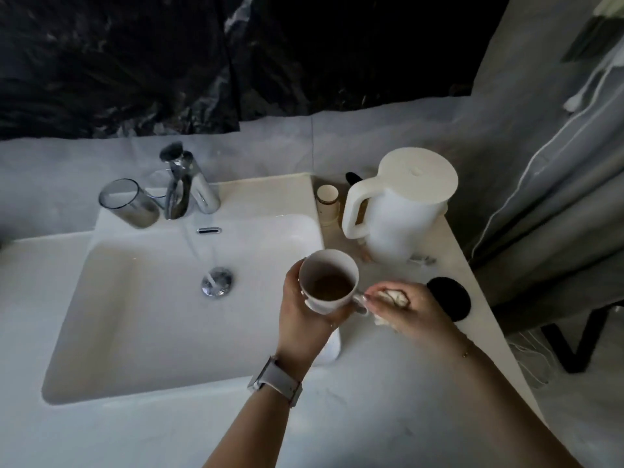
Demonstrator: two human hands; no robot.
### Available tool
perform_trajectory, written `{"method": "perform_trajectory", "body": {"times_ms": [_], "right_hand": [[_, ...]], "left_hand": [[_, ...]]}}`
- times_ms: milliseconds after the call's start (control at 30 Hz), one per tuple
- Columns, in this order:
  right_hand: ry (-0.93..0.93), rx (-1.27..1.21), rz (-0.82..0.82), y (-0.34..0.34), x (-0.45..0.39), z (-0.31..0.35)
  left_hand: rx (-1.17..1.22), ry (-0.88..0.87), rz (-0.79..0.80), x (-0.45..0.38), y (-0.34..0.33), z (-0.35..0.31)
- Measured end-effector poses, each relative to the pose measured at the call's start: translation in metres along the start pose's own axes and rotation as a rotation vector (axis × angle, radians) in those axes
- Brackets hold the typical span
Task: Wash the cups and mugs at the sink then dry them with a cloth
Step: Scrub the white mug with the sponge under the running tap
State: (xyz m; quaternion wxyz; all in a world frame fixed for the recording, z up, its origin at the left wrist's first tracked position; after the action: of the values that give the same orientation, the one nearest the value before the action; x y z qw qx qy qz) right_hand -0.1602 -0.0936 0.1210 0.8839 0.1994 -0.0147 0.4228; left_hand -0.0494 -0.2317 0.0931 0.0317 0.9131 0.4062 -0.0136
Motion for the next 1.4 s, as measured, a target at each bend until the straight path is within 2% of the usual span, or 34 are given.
{"method": "perform_trajectory", "body": {"times_ms": [100,267,367,500,567,700,767,800,900,1033,1100,1167,1233,1333,1400], "right_hand": [[0.044,0.052,0.140,-0.051,-0.021,0.020],[0.128,0.104,0.175,-0.132,-0.053,0.055],[0.168,0.130,0.177,-0.177,-0.067,0.069],[0.129,0.120,0.162,-0.215,-0.088,0.074],[0.107,0.133,0.175,-0.231,-0.098,0.074],[0.165,0.203,0.166,-0.253,-0.115,0.077],[0.209,0.241,0.157,-0.257,-0.120,0.079],[0.222,0.243,0.158,-0.259,-0.122,0.080],[0.253,0.243,0.161,-0.256,-0.130,0.080],[0.263,0.204,0.191,-0.246,-0.134,0.079],[0.195,0.183,0.196,-0.241,-0.137,0.076],[0.091,0.121,0.181,-0.231,-0.140,0.071],[-0.034,0.062,0.102,-0.214,-0.144,0.065],[-0.336,-0.208,-0.036,-0.188,-0.147,0.039],[-0.407,-0.366,-0.053,-0.179,-0.148,0.033]], "left_hand": [[-0.003,0.029,-0.049,-0.008,0.051,0.004],[0.079,0.093,-0.075,-0.023,0.134,0.018],[0.142,0.134,-0.026,-0.033,0.179,0.027],[0.374,0.263,0.100,-0.050,0.225,0.044],[0.524,0.387,0.055,-0.060,0.245,0.065],[0.663,0.660,0.060,-0.070,0.244,0.100],[0.975,0.929,0.111,-0.069,0.218,0.112],[1.021,1.022,0.165,-0.070,0.206,0.117],[0.981,1.035,0.114,-0.082,0.200,0.131],[1.239,1.063,0.223,-0.092,0.169,0.136],[1.282,1.042,0.221,-0.099,0.160,0.131],[1.265,1.056,0.146,-0.105,0.157,0.134],[1.254,1.041,0.081,-0.110,0.157,0.137],[1.231,1.026,0.054,-0.111,0.158,0.139],[1.236,1.023,0.036,-0.110,0.159,0.142]]}}
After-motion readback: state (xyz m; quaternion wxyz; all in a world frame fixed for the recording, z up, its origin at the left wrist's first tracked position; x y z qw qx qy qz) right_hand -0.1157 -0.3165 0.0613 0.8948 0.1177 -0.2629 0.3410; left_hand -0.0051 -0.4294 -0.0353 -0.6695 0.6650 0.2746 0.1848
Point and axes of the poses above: each hand's wrist, its own x-axis away from the middle knuckle, its own y-axis out of the back of the hand, z = x × y, the point moved 9 cm from there along -x, towards the middle knuckle, and after that the axes turned 8 degrees about x, right-handed, at the moved point
